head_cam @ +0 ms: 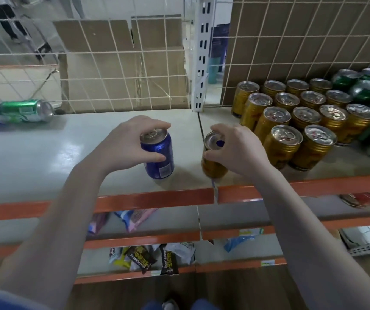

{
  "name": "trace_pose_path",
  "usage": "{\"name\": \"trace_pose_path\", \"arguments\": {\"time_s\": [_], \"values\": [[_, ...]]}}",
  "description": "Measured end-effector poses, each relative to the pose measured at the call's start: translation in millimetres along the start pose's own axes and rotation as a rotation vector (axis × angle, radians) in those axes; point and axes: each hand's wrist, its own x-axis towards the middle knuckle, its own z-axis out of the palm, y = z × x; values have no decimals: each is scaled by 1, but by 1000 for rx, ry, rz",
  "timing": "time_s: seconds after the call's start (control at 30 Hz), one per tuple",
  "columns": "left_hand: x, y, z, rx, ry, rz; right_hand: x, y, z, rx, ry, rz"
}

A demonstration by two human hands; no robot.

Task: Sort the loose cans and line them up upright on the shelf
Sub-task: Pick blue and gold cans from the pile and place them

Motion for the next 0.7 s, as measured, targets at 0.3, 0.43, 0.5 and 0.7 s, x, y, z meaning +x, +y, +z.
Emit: {"name": "trace_pose_path", "arguments": {"time_s": [0.3, 0.43, 0.5, 0.7], "values": [[-4, -10, 13, -158, 3, -12, -22, 21, 39, 680, 96, 198], [-3, -12, 14, -173, -3, -9, -22, 29, 51, 828, 95, 234], [-4, -13, 15, -187, 1, -9, -21, 31, 53, 800, 50, 241], [-4, -16, 15, -206, -4, 10, -13, 30, 27, 595, -4, 144]]}}
